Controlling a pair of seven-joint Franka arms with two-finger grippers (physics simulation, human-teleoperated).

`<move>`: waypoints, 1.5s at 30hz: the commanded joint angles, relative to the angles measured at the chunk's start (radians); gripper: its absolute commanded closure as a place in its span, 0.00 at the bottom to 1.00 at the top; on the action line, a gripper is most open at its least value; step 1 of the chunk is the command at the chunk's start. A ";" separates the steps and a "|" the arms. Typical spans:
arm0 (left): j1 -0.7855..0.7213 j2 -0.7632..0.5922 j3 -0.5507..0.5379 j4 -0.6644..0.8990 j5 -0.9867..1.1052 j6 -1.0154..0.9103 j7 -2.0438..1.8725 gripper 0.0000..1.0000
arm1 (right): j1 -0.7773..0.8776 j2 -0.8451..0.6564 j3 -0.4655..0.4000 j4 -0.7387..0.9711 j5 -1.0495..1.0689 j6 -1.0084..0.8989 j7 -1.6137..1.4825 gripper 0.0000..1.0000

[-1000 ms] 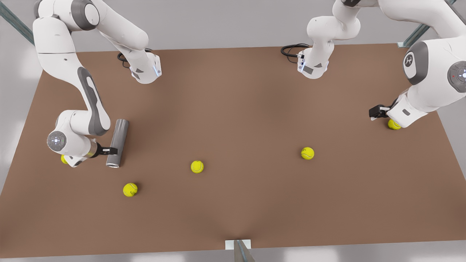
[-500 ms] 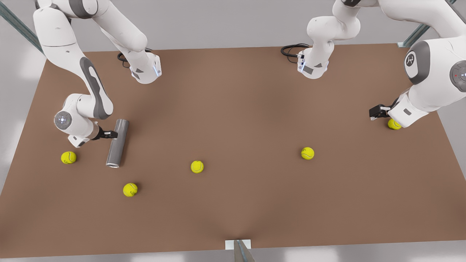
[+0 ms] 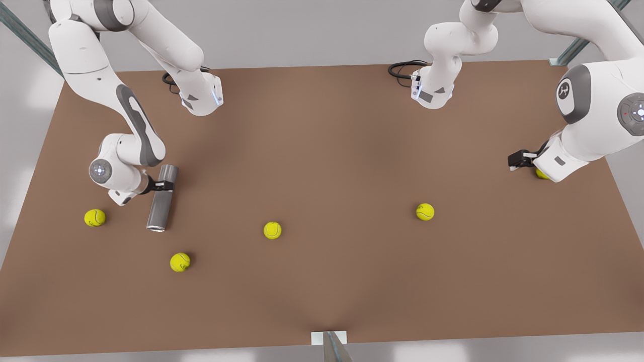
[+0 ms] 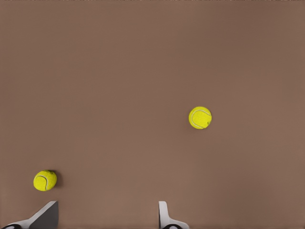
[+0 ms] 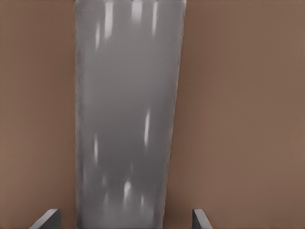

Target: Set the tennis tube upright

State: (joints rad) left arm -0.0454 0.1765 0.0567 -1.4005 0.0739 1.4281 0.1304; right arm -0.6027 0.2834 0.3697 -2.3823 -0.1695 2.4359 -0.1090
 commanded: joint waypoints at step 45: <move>0.013 -0.002 -0.003 -0.002 -0.002 -0.006 0.002 0.00 | 0.034 -0.021 0.232 0.245 -0.001 -0.236 -0.057 0.31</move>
State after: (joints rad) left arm -0.0323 0.1749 0.0537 -1.4021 0.0720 1.4220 0.1319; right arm -0.5560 0.2633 0.6164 -2.1156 -0.1679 2.1863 -0.1676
